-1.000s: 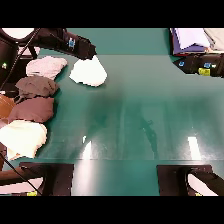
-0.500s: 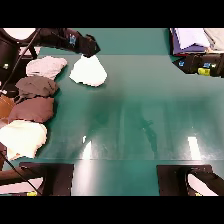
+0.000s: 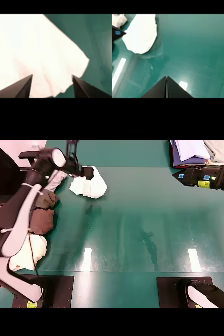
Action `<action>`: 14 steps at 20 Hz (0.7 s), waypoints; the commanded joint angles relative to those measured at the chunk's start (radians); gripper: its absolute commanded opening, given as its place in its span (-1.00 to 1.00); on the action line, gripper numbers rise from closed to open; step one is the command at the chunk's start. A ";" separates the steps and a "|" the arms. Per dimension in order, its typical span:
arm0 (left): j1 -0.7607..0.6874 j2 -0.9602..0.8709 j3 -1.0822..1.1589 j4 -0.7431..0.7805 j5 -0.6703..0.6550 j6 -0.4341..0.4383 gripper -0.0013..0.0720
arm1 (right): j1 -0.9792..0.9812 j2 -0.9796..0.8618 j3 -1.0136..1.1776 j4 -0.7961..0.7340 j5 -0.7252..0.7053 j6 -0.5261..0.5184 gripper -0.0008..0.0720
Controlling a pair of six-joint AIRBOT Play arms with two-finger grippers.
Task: Fold the shirts.
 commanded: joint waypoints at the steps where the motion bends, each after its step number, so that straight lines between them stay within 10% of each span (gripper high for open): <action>1: 0.016 -0.127 0.000 -0.047 0.063 -0.018 0.64 | 0.000 0.001 0.000 0.001 0.009 0.001 -0.94; 4: 0.016 -0.139 0.004 -0.092 0.099 -0.018 0.56 | 0.000 0.001 0.000 0.000 0.006 0.001 -0.94; 6: 0.017 -0.135 0.039 -0.093 0.071 -0.017 -0.89 | 0.000 0.001 0.000 0.001 0.006 0.001 -0.94; 14: 0.031 0.150 0.320 -0.074 -0.091 0.068 -0.88 | 0.000 0.059 0.150 -0.010 -0.013 0.001 -0.94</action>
